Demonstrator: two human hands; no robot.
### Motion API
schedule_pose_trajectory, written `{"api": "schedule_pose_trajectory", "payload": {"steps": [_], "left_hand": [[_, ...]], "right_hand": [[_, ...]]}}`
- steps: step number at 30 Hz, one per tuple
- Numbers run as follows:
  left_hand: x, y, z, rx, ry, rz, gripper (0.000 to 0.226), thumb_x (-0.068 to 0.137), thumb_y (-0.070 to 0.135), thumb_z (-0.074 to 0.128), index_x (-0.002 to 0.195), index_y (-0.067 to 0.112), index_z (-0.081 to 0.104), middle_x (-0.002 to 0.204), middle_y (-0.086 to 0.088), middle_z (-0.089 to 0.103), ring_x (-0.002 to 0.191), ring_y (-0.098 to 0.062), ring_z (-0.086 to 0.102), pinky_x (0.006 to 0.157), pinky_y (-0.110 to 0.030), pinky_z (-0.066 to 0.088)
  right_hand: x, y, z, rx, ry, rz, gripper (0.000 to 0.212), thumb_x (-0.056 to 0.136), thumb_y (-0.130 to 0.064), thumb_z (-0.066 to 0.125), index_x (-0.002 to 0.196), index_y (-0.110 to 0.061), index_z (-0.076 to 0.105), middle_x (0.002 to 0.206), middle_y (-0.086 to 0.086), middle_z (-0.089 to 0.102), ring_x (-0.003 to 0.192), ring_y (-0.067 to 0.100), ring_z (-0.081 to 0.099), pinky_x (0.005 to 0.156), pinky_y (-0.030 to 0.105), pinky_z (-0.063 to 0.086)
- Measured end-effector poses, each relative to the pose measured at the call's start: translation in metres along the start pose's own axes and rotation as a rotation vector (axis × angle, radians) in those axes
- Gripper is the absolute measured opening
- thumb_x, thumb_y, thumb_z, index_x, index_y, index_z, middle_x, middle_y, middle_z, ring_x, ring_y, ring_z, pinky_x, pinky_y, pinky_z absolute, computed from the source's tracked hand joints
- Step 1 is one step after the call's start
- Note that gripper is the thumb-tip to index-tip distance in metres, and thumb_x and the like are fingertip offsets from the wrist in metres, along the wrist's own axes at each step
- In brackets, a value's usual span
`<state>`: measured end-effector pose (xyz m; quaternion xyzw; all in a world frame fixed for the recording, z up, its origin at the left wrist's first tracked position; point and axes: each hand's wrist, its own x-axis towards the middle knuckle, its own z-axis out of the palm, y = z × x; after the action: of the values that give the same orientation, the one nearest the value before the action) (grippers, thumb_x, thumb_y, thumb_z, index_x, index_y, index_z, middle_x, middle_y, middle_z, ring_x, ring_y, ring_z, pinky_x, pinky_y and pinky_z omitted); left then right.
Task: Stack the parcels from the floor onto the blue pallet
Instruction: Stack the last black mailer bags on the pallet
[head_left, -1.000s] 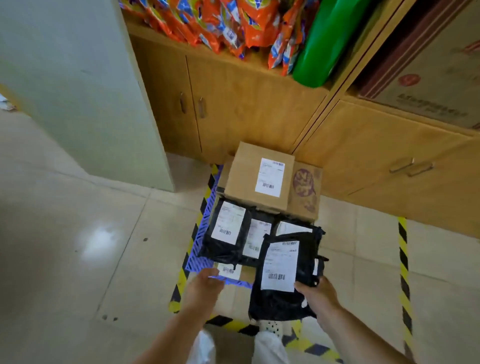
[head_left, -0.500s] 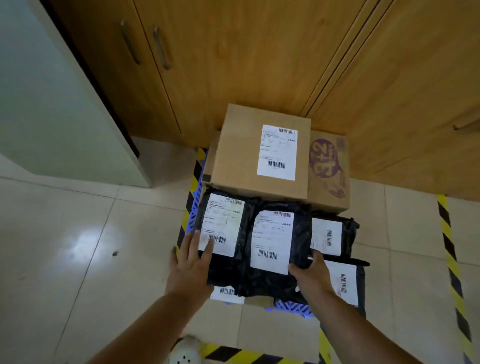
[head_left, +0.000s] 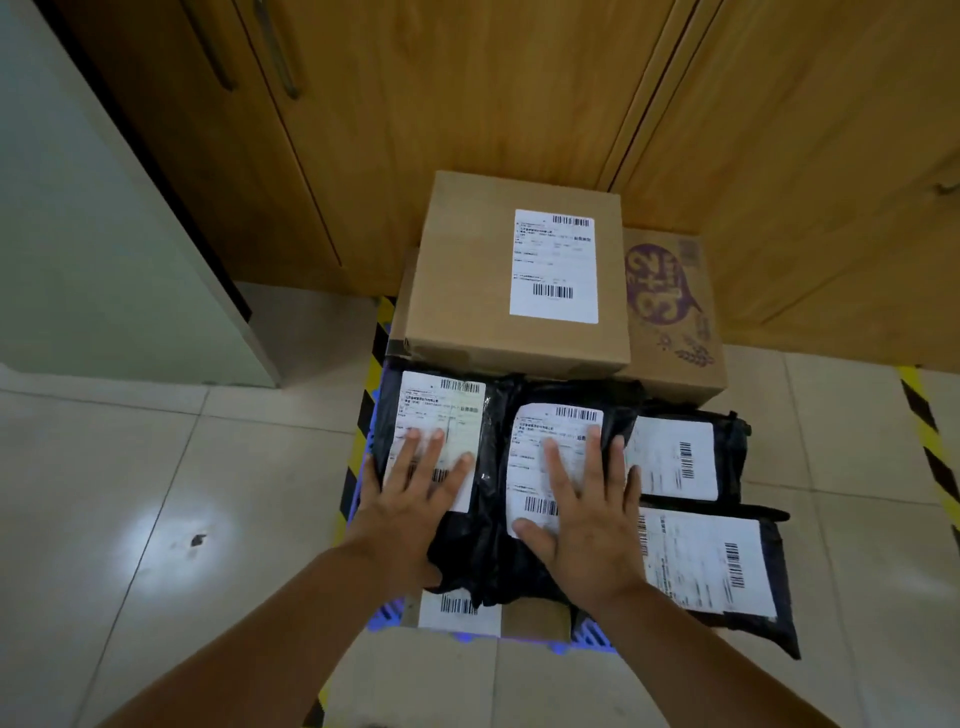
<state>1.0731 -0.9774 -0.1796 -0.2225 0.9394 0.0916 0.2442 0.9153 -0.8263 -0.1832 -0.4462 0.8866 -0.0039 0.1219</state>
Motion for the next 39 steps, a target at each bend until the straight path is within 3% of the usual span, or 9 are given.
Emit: {"api": "schedule_pose_trajectory", "payload": {"steps": [4,8,11,13,20,23,25,29,39], "left_hand": [[0.000,0.002,0.011,-0.040,0.108,0.001,0.126,0.063,0.070,0.059,0.133,0.034,-0.040,0.144,-0.010,-0.041,0.139,-0.033,-0.030,0.110,-0.066,0.008],[-0.001,0.002,0.017,-0.035,0.141,-0.032,0.141,0.035,0.078,0.056,0.150,0.023,-0.004,0.155,-0.017,0.017,0.141,-0.037,0.013,0.086,-0.067,0.043],[0.001,0.003,0.021,-0.035,0.174,0.005,0.131,0.059,0.070,0.061,0.122,0.040,-0.051,0.145,-0.005,-0.040,0.139,-0.027,-0.031,0.111,-0.064,0.010],[-0.002,0.006,0.021,-0.042,0.145,-0.012,0.131,0.063,0.066,0.063,0.114,0.042,-0.055,0.135,0.002,-0.050,0.132,-0.021,-0.041,0.113,-0.059,0.003],[-0.006,0.009,-0.003,-0.205,-0.043,-0.024,0.131,0.060,0.056,0.077,0.144,0.040,-0.022,0.143,0.012,-0.043,0.134,-0.017,-0.040,0.115,-0.052,-0.001],[-0.005,0.001,-0.034,-0.356,-0.135,-0.054,0.109,0.072,0.054,0.073,0.149,0.038,-0.002,0.156,0.008,-0.022,0.142,-0.015,-0.025,0.119,-0.045,-0.002],[0.000,0.000,-0.048,-0.321,0.047,-0.129,0.093,0.077,0.056,0.067,0.149,0.038,0.011,0.160,0.006,-0.001,0.146,-0.019,-0.008,0.118,-0.048,0.004],[0.023,0.004,-0.033,-0.307,0.278,-0.242,0.085,0.081,0.068,0.050,0.149,0.043,0.005,0.159,0.002,-0.016,0.145,-0.024,-0.016,0.113,-0.058,0.003],[0.048,0.010,0.002,-0.419,0.315,-0.256,0.088,0.080,0.073,0.043,0.149,0.041,-0.001,0.158,0.001,-0.017,0.146,-0.030,-0.003,0.116,-0.046,0.016]], "right_hand": [[0.009,0.001,0.014,-0.072,0.090,-0.073,0.085,0.080,-0.075,0.028,0.152,-0.032,0.009,0.158,0.018,0.006,0.144,0.041,0.006,0.112,0.058,0.011],[0.013,0.001,0.016,-0.070,0.117,-0.110,0.083,0.082,-0.076,0.026,0.151,-0.032,0.015,0.159,0.015,0.010,0.144,0.040,0.009,0.110,0.060,0.013],[0.016,0.001,0.019,-0.040,0.097,-0.107,0.081,0.082,-0.079,0.013,0.151,-0.037,0.009,0.160,0.011,0.007,0.144,0.038,0.006,0.109,0.060,0.019],[0.017,0.002,0.020,-0.014,0.101,-0.116,0.081,0.080,-0.081,0.006,0.150,-0.041,-0.001,0.160,0.008,-0.001,0.146,0.037,0.000,0.108,0.060,0.019],[0.017,0.005,0.015,0.001,0.019,-0.152,0.094,0.059,-0.087,-0.007,0.144,-0.048,-0.017,0.156,0.002,-0.026,0.142,0.029,-0.027,0.116,0.054,-0.002],[0.018,0.007,0.015,0.013,-0.019,-0.146,0.083,0.076,-0.083,0.018,0.145,-0.048,-0.012,0.157,0.001,-0.024,0.142,0.028,-0.027,0.115,0.054,-0.002],[0.018,0.006,0.010,0.038,-0.024,-0.146,0.084,0.078,-0.081,0.030,0.147,-0.047,-0.005,0.158,0.001,-0.021,0.142,0.027,-0.027,0.115,0.056,-0.006],[0.028,0.006,0.005,0.048,0.018,-0.093,0.103,0.057,-0.096,0.017,0.147,-0.048,-0.001,0.157,-0.002,-0.024,0.141,0.026,-0.030,0.113,0.061,-0.009],[0.040,0.006,0.016,0.017,-0.043,-0.081,0.084,0.078,-0.083,0.027,0.147,-0.048,-0.008,0.158,-0.003,-0.019,0.144,0.026,-0.024,0.116,0.056,0.001]]}}
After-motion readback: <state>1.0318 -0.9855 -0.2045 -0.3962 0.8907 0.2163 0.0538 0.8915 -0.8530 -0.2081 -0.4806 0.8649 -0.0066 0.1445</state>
